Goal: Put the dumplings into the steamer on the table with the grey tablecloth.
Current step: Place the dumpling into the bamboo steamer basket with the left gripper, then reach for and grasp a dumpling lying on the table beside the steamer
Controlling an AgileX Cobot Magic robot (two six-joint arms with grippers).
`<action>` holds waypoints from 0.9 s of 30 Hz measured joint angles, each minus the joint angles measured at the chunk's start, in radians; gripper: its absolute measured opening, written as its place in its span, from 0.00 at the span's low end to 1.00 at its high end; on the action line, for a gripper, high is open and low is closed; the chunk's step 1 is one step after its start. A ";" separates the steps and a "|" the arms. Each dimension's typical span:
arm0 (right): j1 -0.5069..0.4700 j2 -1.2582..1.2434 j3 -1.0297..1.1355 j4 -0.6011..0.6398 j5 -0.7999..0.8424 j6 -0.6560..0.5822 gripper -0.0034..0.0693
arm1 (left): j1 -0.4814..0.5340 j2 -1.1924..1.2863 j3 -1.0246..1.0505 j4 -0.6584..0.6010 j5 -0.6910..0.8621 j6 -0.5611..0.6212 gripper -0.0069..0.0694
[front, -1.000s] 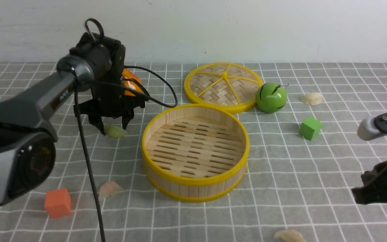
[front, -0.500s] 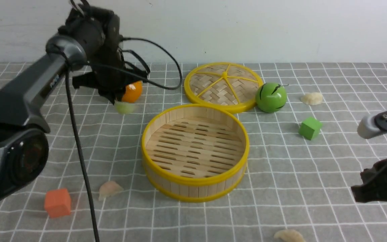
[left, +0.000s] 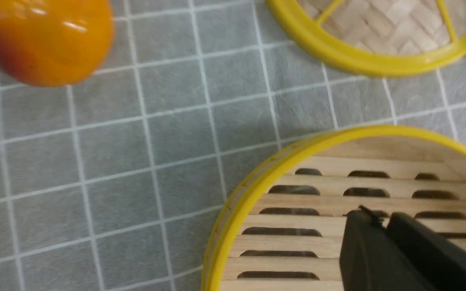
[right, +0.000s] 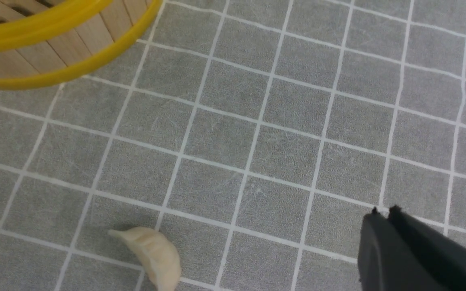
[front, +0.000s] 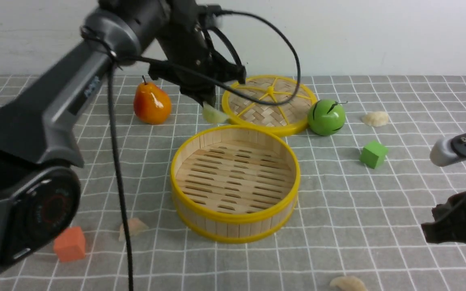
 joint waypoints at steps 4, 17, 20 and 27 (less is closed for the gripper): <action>0.000 0.001 0.000 0.001 0.000 0.000 0.09 | -0.023 0.094 0.004 0.080 0.000 0.018 0.11; 0.000 0.009 -0.069 0.052 0.139 -0.002 0.17 | -0.023 0.127 0.004 0.048 -0.001 0.045 0.53; 0.000 0.028 -0.158 0.034 0.223 -0.003 0.22 | -0.024 0.114 0.004 0.048 -0.001 0.017 0.62; -0.005 0.233 -0.467 -0.021 0.287 -0.042 0.28 | -0.024 -0.157 0.008 0.024 -0.001 -0.001 0.52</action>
